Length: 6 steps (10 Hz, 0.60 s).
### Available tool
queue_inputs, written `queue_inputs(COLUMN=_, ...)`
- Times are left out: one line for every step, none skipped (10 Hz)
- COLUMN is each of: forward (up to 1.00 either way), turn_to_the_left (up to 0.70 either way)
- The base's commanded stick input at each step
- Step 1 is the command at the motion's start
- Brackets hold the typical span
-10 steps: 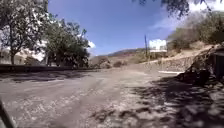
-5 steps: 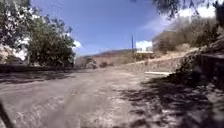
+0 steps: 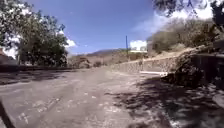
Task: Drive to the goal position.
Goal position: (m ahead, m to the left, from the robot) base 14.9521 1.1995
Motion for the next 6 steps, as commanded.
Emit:
queue_inputs(forward=0.70, turn_to_the_left=0.00)
queue_inputs(forward=0.70, turn_to_the_left=0.00)
queue_inputs(forward=0.70, turn_to_the_left=0.00)
queue_inputs(forward=0.70, turn_to_the_left=0.00)
queue_inputs(forward=0.70, turn_to_the_left=0.00)
queue_inputs(forward=0.70, turn_to_the_left=0.00)
